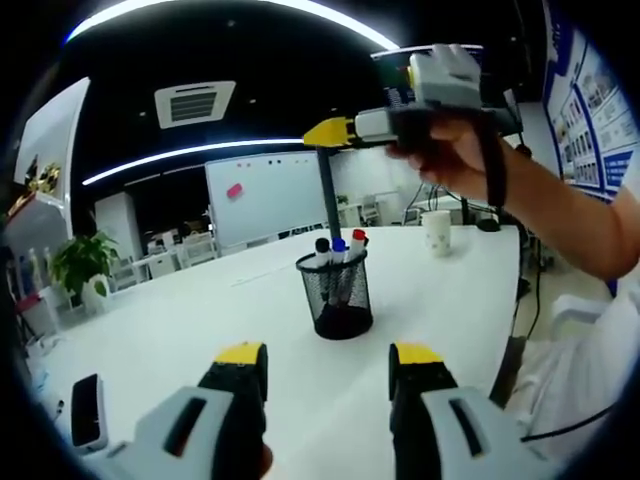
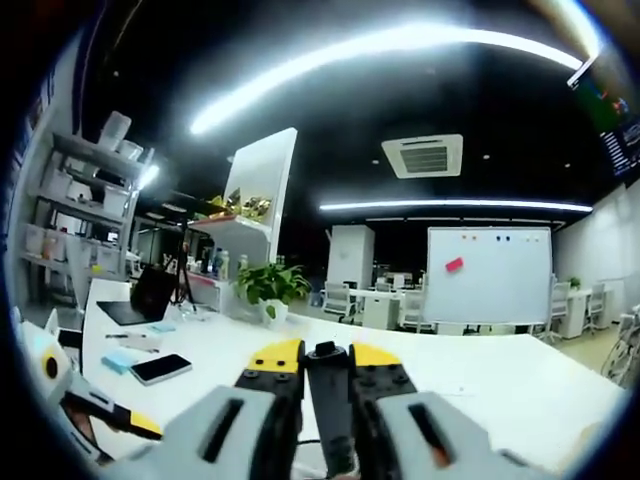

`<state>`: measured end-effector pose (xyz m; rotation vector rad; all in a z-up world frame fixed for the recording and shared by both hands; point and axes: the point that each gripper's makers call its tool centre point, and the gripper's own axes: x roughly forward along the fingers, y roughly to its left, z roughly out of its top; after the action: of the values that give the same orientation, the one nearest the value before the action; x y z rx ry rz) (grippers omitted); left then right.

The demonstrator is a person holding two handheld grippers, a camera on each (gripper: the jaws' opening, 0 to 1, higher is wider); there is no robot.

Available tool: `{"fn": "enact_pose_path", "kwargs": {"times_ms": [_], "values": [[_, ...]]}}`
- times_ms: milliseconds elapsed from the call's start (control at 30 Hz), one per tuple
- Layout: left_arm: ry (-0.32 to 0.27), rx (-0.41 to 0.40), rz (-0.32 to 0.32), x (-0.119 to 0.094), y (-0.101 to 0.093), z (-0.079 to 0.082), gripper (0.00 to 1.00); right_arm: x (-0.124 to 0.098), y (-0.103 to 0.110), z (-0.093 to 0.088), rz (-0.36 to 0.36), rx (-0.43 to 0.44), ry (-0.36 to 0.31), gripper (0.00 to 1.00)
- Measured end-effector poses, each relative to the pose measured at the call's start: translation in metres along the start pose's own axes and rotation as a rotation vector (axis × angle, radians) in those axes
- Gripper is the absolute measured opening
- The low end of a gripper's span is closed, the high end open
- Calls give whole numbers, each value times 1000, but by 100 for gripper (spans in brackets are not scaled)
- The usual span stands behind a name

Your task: Place the scattered laser pointers and whiteboard markers into the pen holder and stack the scattered paper cups together

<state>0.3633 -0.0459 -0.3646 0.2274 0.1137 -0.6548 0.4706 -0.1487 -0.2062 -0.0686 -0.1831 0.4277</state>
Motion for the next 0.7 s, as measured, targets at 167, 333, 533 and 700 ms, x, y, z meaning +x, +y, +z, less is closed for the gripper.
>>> {"fn": "enact_pose_path", "kwargs": {"times_ms": [167, 333, 533, 700], "values": [[4, 3, -2, 1, -2, 0, 50, 1, 2, -6, 4, 3, 12, 17], [-3, 4, -6, 2, -3, 3, 50, 6, 0, -13, 7, 2, 29, 17], [0, 6, -8, 3, -3, 2, 50, 3, -1, -19, 4, 9, 41, 17], [1, 1, -4, 2, -2, 1, 50, 1, -1, -23, 5, 10, 54, 17]]}}
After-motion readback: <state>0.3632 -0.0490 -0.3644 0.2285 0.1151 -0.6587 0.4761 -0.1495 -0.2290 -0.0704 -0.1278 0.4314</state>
